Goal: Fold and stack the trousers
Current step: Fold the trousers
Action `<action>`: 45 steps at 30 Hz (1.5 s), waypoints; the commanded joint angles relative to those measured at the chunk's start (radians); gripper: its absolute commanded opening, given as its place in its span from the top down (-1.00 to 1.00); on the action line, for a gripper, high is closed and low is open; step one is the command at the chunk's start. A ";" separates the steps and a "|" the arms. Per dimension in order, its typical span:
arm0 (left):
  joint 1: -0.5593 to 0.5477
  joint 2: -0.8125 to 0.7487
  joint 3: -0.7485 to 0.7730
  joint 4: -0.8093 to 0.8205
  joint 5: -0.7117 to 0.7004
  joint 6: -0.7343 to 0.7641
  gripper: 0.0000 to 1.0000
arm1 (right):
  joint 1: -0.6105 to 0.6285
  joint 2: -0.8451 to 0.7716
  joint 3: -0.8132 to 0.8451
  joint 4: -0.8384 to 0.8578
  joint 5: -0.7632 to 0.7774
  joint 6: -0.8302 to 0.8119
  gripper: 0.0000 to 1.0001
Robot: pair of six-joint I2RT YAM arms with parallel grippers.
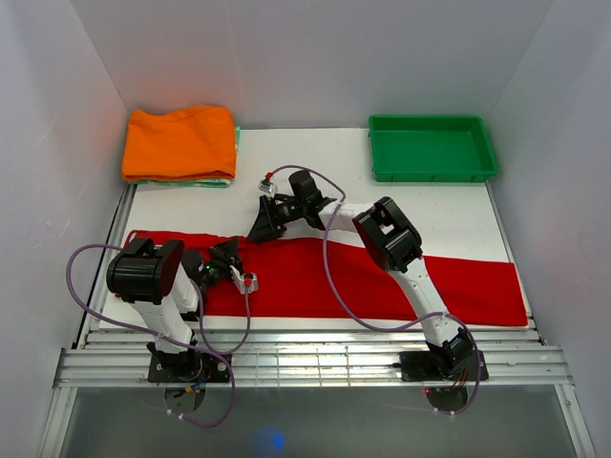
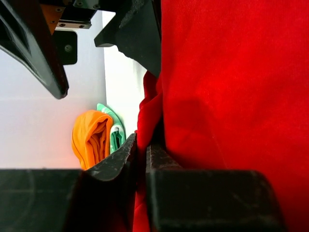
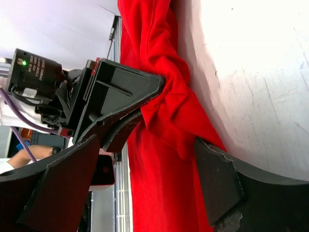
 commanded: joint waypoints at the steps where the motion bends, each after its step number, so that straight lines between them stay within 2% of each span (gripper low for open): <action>1: -0.006 -0.036 0.007 0.240 0.011 0.016 0.53 | 0.013 0.038 0.024 0.120 0.031 0.079 -0.71; 2: -0.006 -0.036 0.010 0.238 0.015 0.021 0.44 | 0.016 0.046 0.036 0.145 0.033 0.124 -0.71; 7: -0.008 -0.028 0.034 0.228 0.001 0.027 0.31 | 0.041 0.103 0.052 0.335 0.040 0.279 -0.73; 9: -0.009 -0.031 0.050 0.217 -0.012 0.021 0.19 | 0.045 0.127 0.052 0.399 0.048 0.366 -0.74; 10: -0.008 -0.036 0.053 0.208 -0.013 0.018 0.12 | 0.047 0.136 0.049 0.489 0.066 0.401 -0.75; 13: -0.008 -0.060 0.065 0.165 -0.016 0.013 -0.11 | 0.047 0.175 0.059 0.619 0.101 0.509 -0.88; 17: -0.008 -0.100 0.088 0.079 -0.047 0.005 -0.27 | 0.044 0.205 0.090 0.650 0.141 0.546 -0.97; 20: -0.008 -0.137 0.119 -0.007 -0.094 -0.021 -0.41 | 0.038 0.233 0.107 0.656 0.189 0.566 -0.83; 23: -0.006 -0.188 0.149 -0.103 -0.130 -0.063 -0.50 | 0.027 0.262 0.135 0.699 0.214 0.596 -0.80; 25: -0.001 -0.237 0.166 -0.203 -0.139 -0.090 -0.60 | 0.019 0.270 0.138 0.787 0.220 0.627 -0.80; 29: 0.025 -0.333 0.214 -0.401 -0.090 -0.178 -0.86 | 0.006 0.253 0.159 0.855 0.220 0.659 -0.80; 30: 0.035 -0.355 0.255 -0.456 -0.082 -0.250 -0.88 | 0.001 0.239 0.162 0.855 0.218 0.659 -0.80; 31: 0.040 -0.375 0.289 -0.592 -0.076 -0.292 -0.91 | -0.008 0.232 0.158 0.857 0.218 0.661 -0.80; 34: 0.063 -0.413 0.404 -0.836 -0.038 -0.396 -0.96 | -0.048 0.198 0.136 0.864 0.205 0.632 -0.80; 38: 0.081 -0.446 0.450 -1.030 0.013 -0.387 -0.96 | -0.131 0.137 0.118 0.733 0.177 0.523 -0.80; 39: 0.081 -0.456 0.464 -1.123 0.024 -0.381 -0.96 | -0.146 0.114 0.115 0.702 0.165 0.497 -0.80; 41: 0.115 -0.462 0.519 -1.191 0.028 -0.441 -0.96 | -0.180 0.087 0.087 0.653 0.117 0.411 -0.80; 42: 0.123 -0.459 0.556 -1.255 0.040 -0.453 -0.96 | -0.189 0.065 0.083 0.559 0.097 0.371 -0.80; 43: 0.126 -0.438 0.600 -1.432 0.073 -0.456 -0.96 | -0.209 0.054 0.075 0.526 0.067 0.334 -0.80; 44: 0.129 -0.427 0.678 -1.497 0.085 -0.493 -0.96 | -0.223 0.041 0.052 0.504 0.059 0.257 -0.80; 45: 0.129 -0.415 0.715 -1.648 0.099 -0.498 -0.96 | -0.240 0.011 0.049 0.413 0.054 0.204 -0.80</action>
